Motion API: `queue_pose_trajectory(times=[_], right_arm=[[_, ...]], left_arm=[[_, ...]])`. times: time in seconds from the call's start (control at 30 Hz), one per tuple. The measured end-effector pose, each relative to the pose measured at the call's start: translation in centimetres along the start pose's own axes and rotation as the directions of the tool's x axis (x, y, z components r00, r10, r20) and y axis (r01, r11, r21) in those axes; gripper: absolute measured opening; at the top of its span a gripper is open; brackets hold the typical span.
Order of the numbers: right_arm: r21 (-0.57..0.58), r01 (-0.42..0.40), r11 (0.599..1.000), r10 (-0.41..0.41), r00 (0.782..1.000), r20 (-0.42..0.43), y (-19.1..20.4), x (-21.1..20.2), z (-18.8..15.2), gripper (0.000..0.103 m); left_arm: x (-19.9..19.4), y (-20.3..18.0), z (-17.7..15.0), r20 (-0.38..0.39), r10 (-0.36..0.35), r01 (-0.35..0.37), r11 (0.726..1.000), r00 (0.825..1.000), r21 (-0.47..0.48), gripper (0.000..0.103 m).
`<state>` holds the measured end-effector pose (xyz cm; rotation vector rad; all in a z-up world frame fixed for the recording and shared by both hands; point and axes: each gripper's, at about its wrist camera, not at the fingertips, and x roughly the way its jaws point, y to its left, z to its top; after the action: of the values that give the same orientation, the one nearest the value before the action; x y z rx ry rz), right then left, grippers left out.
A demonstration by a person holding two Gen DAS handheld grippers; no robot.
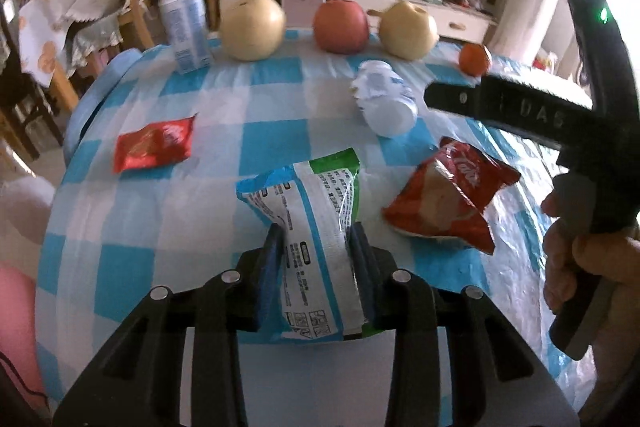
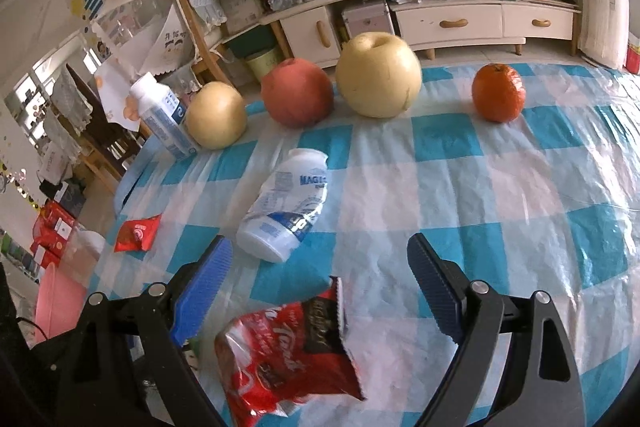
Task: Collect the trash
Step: 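Grasp the white-green snack packet with the left tool while the right tool grasps the red biscuit bag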
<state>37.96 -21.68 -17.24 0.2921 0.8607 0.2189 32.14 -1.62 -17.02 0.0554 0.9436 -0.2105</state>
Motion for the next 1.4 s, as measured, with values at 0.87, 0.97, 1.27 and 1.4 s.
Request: queue_pose_trajectory(times=[0.87,0.97,1.27,1.4], right_arm=[[-0.175,0.078,0.981,-0.092,0.993,-0.069,2.8,1.2,-0.8,0.090],[-0.183,0.057,0.981,-0.077,0.992,-0.103,3.1,1.5,-1.3,0.090],[-0.238,-0.002,0.971,-0.034,0.988,-0.148,2.7,0.4,-3.9,0.094],[-0.242,-0.010,0.970,-0.027,0.988,-0.151,2.1,-0.2,-4.3,0.094]], left_arm=[[-1.0,2.2,-1.0,-0.004,-0.031,0.032,0.997,1.000,0.068,0.056],[0.2,1.5,-1.2,-0.030,0.010,-0.007,0.995,0.999,0.101,0.056],[1.0,0.7,-1.4,-0.023,0.065,-0.061,0.991,0.998,0.122,0.052],[0.9,0.9,-1.5,-0.016,0.061,-0.059,0.992,0.998,0.114,0.047]])
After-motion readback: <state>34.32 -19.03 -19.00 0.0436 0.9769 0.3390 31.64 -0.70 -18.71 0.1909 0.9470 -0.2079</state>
